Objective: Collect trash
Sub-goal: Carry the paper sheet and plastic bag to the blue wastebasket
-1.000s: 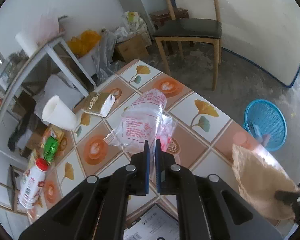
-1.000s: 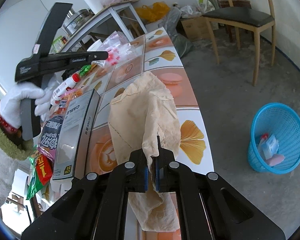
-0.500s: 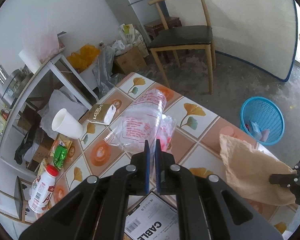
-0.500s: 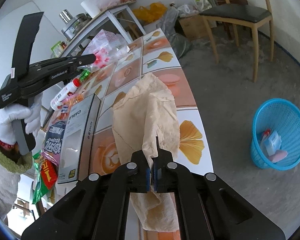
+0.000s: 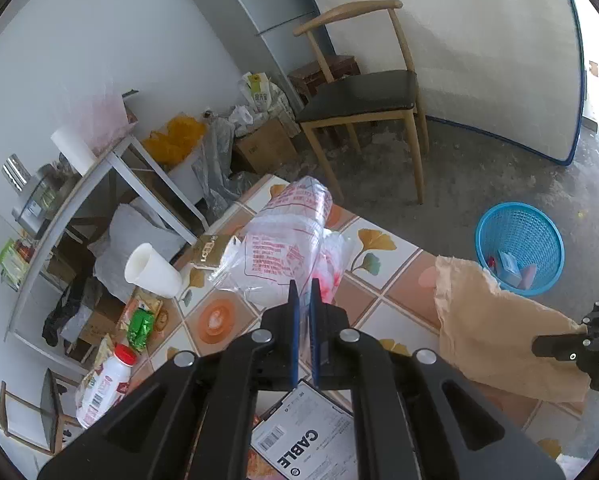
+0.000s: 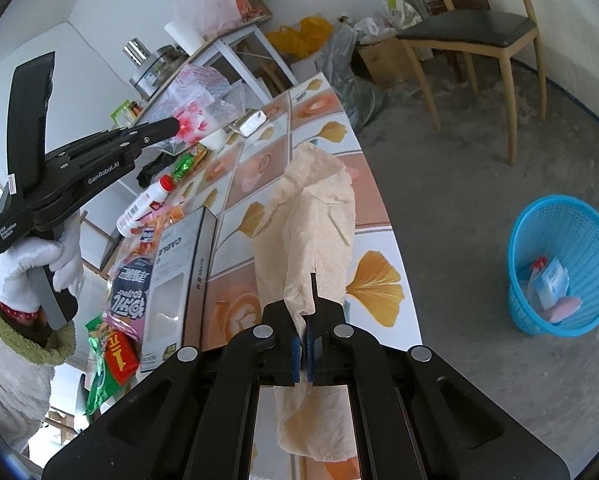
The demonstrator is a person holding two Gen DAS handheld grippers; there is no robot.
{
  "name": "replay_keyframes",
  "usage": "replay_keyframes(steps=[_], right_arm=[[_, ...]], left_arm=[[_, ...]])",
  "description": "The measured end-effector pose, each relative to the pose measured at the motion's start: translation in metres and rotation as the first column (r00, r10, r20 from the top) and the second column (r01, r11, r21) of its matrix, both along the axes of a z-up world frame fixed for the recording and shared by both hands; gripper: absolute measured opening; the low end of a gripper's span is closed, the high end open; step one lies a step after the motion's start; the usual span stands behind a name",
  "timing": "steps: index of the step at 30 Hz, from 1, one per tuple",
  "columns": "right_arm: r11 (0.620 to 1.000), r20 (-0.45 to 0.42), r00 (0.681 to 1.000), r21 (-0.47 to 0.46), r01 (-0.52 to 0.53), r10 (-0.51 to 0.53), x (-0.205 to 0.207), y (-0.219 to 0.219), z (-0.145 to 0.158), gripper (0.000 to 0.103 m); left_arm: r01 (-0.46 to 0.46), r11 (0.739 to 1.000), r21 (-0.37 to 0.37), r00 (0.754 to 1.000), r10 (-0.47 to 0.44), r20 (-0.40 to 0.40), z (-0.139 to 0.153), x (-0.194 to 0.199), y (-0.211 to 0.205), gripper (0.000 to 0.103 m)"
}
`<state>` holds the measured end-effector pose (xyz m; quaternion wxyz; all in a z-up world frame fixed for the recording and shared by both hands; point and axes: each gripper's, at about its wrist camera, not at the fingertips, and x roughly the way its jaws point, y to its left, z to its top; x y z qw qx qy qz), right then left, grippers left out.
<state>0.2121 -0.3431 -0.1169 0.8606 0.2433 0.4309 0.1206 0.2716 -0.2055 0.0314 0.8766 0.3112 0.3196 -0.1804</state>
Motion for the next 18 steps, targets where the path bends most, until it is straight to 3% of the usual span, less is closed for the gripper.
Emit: replay_keyframes(steps=[18], right_arm=[[0.999, 0.057, 0.998, 0.047, 0.016, -0.018, -0.021, -0.006, 0.024, 0.001]], left_arm=[[0.050, 0.999, -0.016, 0.996, -0.048, 0.078, 0.033, -0.049, -0.003, 0.004]])
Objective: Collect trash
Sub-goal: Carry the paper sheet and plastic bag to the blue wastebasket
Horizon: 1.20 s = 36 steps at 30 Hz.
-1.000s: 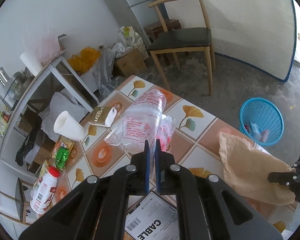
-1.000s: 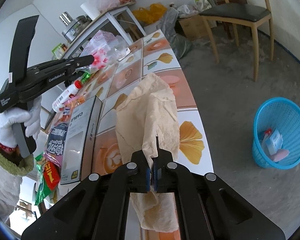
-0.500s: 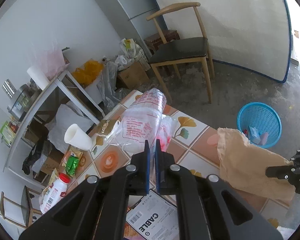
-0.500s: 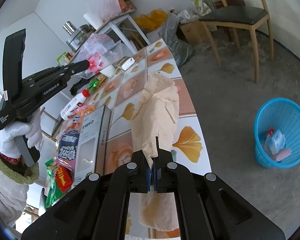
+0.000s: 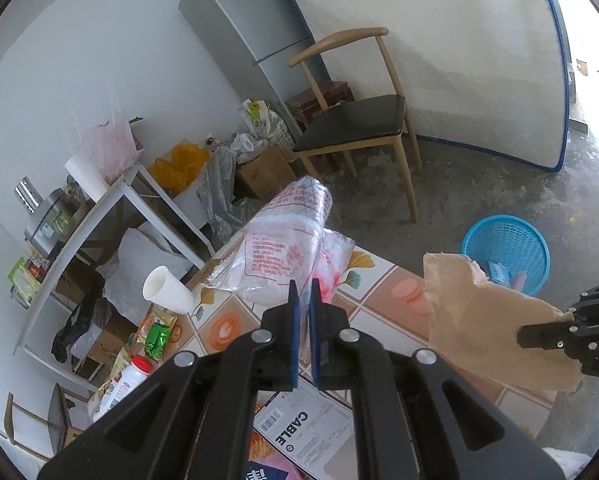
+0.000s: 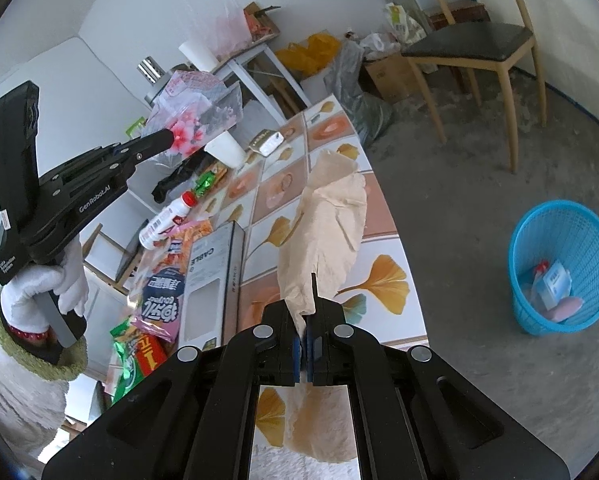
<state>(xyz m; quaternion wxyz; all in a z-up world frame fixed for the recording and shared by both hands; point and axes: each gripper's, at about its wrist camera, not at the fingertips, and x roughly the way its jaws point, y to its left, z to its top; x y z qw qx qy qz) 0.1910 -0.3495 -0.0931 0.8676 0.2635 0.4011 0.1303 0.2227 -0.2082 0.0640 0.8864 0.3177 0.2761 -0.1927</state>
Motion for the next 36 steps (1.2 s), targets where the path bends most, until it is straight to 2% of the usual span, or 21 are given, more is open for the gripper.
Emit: replay_keyframes(steps=[17, 36], right_arm=[[0.996, 0.037, 0.995, 0.032, 0.086, -0.087, -0.024, -0.031, 0.012, 0.001], [0.960, 0.021, 0.960, 0.044, 0.278, -0.279, -0.057, -0.097, 0.009, 0.001]], left_arm=[[0.068, 0.997, -0.021, 0.997, -0.068, 0.027, 0.015, -0.025, -0.029, 0.004], [0.208, 0.977, -0.049, 0.977, -0.209, -0.028, 0.001, -0.032, -0.097, 0.004]])
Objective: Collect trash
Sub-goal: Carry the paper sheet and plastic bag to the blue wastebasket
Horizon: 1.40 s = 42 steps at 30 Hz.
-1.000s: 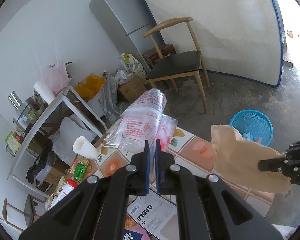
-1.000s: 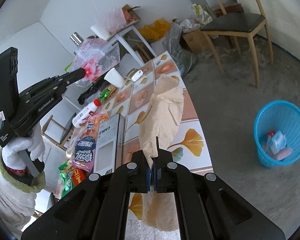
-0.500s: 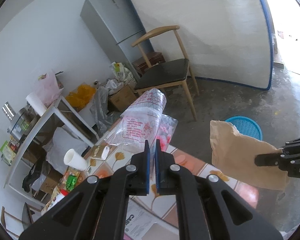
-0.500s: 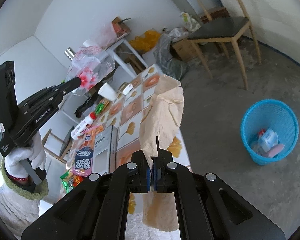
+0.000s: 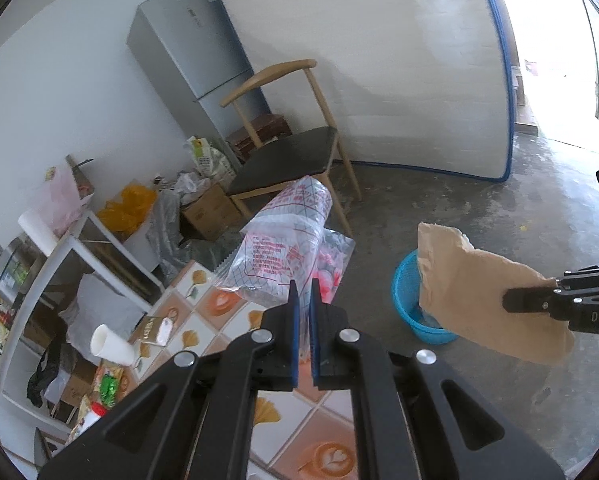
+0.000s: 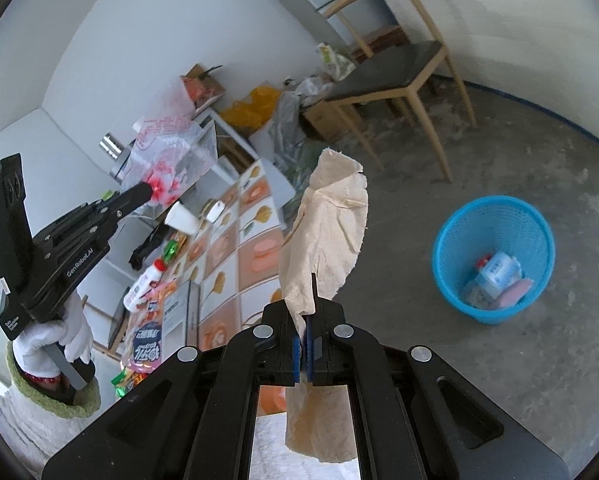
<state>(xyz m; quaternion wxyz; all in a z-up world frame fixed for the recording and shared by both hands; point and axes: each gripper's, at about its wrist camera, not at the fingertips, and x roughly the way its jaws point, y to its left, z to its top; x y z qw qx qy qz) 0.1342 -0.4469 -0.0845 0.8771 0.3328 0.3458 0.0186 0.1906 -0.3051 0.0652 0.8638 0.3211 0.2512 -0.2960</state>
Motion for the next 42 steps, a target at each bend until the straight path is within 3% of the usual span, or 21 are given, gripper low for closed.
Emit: replay_keyframes(steps=[11, 17, 22, 28, 36, 39, 42], right_arm=[[0.991, -0.046, 0.990, 0.000, 0.135, -0.135, -0.018, -0.044, -0.013, 0.001], [0.979, -0.086, 0.975, 0.008, 0.204, -0.203, -0.024, -0.067, -0.027, 0.001], [0.969, -0.127, 0.963, 0.039, 0.245, -0.238, -0.025, -0.085, -0.045, 0.001], [0.946, -0.201, 0.941, 0.122, 0.299, -0.272, -0.019, -0.106, -0.075, 0.001], [0.918, -0.291, 0.916, 0.202, 0.342, -0.277, 0.017, -0.128, -0.122, 0.001], [0.911, -0.328, 0.905, 0.216, 0.352, -0.272, 0.040, -0.138, -0.141, 0.001], [0.901, -0.364, 0.890, 0.226, 0.370, -0.274, 0.067, -0.149, -0.165, 0.001]], left_arm=[[0.077, 0.997, -0.030, 0.987, -0.081, -0.142, -0.028, 0.005, -0.049, 0.004], [0.107, 0.993, -0.048, 0.958, -0.116, -0.262, -0.051, 0.015, -0.082, 0.004], [0.106, 0.993, -0.056, 0.910, -0.119, -0.397, -0.082, 0.032, -0.109, 0.004], [0.055, 0.997, -0.047, 0.830, -0.072, -0.553, -0.127, 0.057, -0.131, 0.004], [0.004, 1.000, 0.007, 0.746, 0.002, -0.666, -0.180, 0.089, -0.159, 0.004], [-0.014, 0.999, 0.036, 0.730, 0.034, -0.683, -0.197, 0.103, -0.171, 0.004], [-0.025, 0.998, 0.056, 0.736, 0.056, -0.674, -0.207, 0.112, -0.182, 0.004]])
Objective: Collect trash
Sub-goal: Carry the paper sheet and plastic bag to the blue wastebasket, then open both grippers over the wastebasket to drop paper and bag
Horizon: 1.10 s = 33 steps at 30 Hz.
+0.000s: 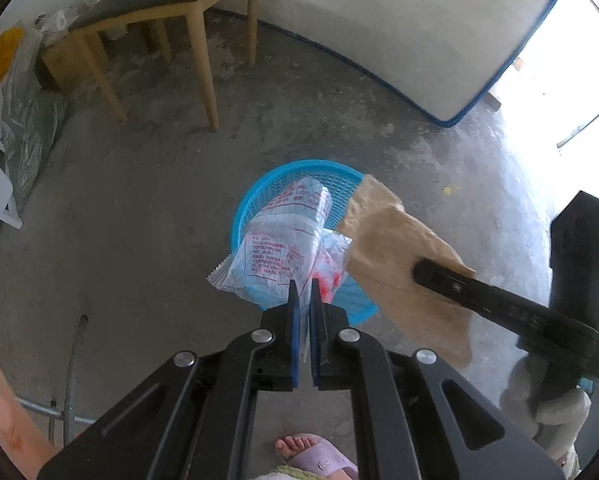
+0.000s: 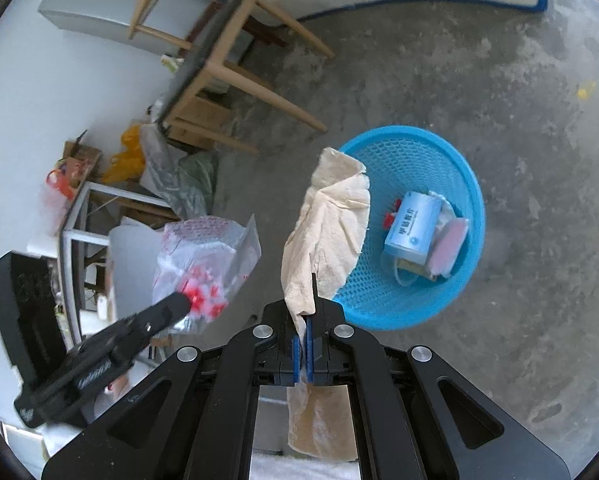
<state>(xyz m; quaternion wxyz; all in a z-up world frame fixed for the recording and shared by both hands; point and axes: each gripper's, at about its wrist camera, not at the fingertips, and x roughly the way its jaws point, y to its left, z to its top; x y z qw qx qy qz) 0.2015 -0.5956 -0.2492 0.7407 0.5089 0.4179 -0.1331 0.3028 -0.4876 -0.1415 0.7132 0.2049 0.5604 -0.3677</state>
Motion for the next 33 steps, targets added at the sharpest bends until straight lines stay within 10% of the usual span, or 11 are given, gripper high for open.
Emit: replay_keyframes(steps=[7, 11, 16, 20, 33], right_arm=[[0.999, -0.092, 0.996, 0.039, -0.012, 0.015, 0.057, -0.007, -0.060, 0.010], [0.999, -0.110, 0.994, 0.042, -0.026, 0.030, 0.066, -0.007, -0.079, 0.046], [0.997, -0.074, 0.995, 0.032, 0.066, -0.063, 0.032, -0.025, -0.071, 0.047], [0.990, -0.053, 0.989, -0.016, 0.138, -0.138, -0.008, -0.041, -0.052, 0.048], [0.978, 0.021, 0.983, -0.097, 0.184, -0.183, -0.075, -0.029, 0.008, 0.049]], left_arm=[[-0.034, 0.999, 0.021, 0.998, 0.033, 0.049, -0.007, 0.023, -0.009, 0.004], [-0.041, 0.999, 0.017, 0.999, 0.040, 0.030, -0.014, 0.032, -0.015, 0.004], [-0.016, 1.000, -0.006, 0.999, 0.015, -0.032, -0.024, 0.032, -0.030, 0.007], [0.019, 1.000, -0.008, 0.998, -0.019, -0.066, -0.028, 0.019, -0.044, 0.038], [0.056, 0.992, -0.110, 0.998, -0.056, -0.002, 0.051, -0.010, -0.018, 0.050]])
